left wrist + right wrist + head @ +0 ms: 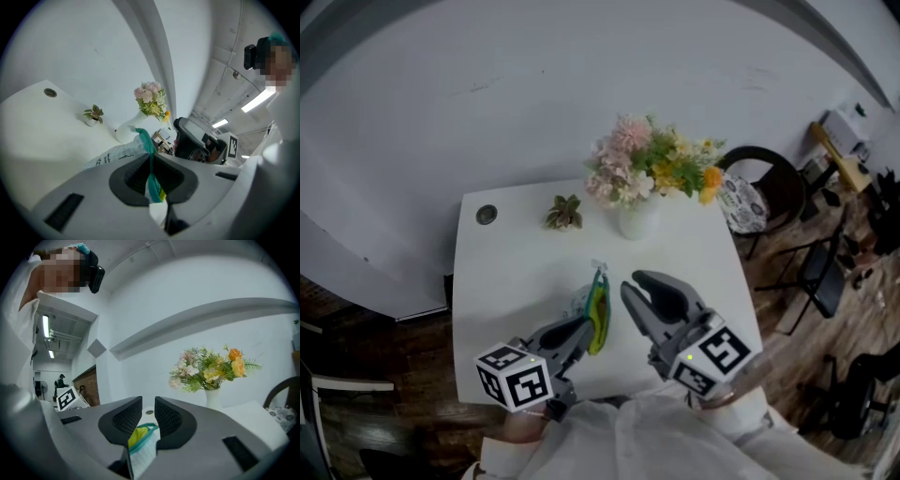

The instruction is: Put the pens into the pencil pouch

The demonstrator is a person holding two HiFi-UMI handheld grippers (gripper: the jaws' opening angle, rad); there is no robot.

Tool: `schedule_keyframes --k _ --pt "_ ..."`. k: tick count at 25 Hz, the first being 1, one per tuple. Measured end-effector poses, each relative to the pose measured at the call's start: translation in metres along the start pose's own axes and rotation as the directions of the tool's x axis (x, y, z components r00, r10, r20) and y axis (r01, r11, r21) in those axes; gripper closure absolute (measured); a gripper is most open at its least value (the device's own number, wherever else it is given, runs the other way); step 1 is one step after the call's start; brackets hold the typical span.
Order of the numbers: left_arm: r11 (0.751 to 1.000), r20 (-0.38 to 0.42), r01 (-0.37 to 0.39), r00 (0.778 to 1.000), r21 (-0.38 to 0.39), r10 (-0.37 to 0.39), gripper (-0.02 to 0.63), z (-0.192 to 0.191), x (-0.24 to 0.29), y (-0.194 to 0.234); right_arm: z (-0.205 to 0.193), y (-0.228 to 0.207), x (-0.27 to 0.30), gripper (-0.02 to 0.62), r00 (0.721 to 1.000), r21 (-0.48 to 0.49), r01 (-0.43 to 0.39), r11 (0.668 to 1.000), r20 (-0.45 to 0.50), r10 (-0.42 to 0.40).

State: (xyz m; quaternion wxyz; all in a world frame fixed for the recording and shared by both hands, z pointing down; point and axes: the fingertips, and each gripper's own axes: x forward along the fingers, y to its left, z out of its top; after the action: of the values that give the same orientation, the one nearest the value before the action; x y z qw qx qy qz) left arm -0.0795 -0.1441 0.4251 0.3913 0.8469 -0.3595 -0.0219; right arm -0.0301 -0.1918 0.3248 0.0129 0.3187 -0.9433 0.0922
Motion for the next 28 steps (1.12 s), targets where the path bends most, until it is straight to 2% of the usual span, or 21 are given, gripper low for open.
schedule_keyframes --k 7,12,17,21,24,28 --pt "1.000 -0.014 0.009 1.000 0.000 -0.009 0.581 -0.004 0.004 -0.003 -0.043 -0.031 -0.031 0.529 0.985 -0.027 0.112 0.993 -0.128 -0.115" --pt "1.000 -0.006 0.001 1.000 -0.011 -0.002 0.581 -0.008 0.006 -0.006 -0.081 -0.057 -0.065 0.529 0.948 -0.049 0.224 0.973 -0.220 -0.230" --pt "1.000 -0.011 0.010 1.000 -0.021 -0.010 0.581 -0.014 0.008 -0.008 -0.120 -0.079 -0.102 0.528 0.888 -0.049 0.351 0.935 -0.299 -0.349" --pt "1.000 -0.007 0.013 1.000 -0.025 -0.013 0.581 -0.014 0.009 -0.009 -0.152 -0.092 -0.129 0.529 0.840 -0.058 0.406 0.912 -0.369 -0.397" --pt "1.000 -0.008 0.012 1.000 -0.023 -0.012 0.581 -0.013 0.010 -0.008 -0.174 -0.102 -0.146 0.528 0.791 -0.091 0.441 0.893 -0.430 -0.435" --pt "1.000 -0.010 0.012 1.000 -0.029 -0.012 0.581 -0.013 0.012 -0.008 -0.202 -0.117 -0.168 0.528 0.731 -0.077 0.512 0.855 -0.484 -0.481"
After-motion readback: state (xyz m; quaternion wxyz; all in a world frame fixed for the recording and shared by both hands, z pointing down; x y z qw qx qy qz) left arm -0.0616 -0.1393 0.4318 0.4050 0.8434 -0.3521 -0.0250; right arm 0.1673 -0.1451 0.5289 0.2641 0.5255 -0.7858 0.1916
